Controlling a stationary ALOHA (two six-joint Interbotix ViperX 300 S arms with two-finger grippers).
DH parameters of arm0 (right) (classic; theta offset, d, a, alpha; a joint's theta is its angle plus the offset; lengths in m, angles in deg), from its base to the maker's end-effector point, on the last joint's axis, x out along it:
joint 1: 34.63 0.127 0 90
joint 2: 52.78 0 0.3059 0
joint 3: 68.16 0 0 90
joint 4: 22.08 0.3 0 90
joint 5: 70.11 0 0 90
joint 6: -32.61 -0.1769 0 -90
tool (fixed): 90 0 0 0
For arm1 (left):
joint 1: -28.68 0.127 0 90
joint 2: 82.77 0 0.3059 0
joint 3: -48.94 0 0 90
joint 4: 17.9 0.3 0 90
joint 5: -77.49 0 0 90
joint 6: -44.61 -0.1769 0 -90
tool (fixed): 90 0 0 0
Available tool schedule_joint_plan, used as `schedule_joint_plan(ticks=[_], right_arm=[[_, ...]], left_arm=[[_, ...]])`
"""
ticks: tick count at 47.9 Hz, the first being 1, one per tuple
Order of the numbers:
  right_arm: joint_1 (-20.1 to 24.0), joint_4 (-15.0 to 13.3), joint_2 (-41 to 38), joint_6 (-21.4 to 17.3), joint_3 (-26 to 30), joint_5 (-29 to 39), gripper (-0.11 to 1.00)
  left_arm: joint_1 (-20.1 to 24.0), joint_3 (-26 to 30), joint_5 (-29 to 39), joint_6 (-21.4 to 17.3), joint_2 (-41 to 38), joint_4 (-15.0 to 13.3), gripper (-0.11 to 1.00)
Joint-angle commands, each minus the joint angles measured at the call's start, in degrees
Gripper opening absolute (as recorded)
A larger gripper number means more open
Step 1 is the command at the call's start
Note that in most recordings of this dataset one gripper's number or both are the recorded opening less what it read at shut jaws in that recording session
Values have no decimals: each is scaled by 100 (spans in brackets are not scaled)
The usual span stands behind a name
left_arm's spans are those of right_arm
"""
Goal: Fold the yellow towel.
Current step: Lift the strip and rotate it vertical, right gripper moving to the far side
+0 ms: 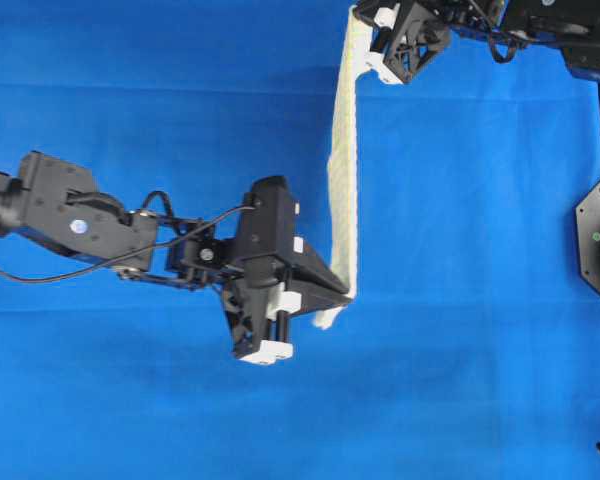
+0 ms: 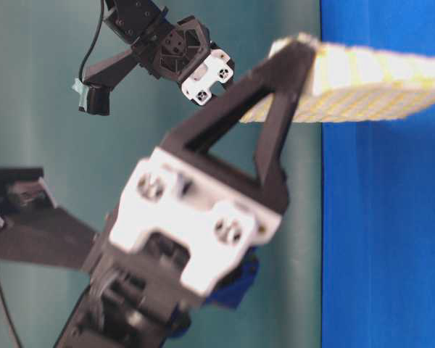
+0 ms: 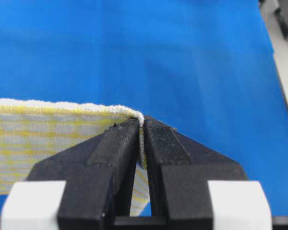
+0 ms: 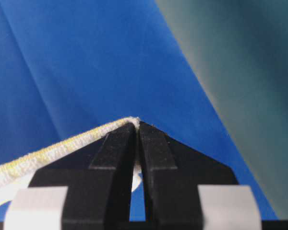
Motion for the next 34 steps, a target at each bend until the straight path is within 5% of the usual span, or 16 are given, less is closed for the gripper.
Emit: schedule_joint_plan(ticks=[1,24,34], right_arm=[[-105,-53,44,9,176,-62,2],[-88,-79,-62,9,237,-62,2],[26,-79,-352,35,281,-264,2]], left_arm=[[-44,281,-167,-9,-44,18,3],[-18,457,-211,-9,-290,18,3],[-18,62,-967,26,-439,0,3]])
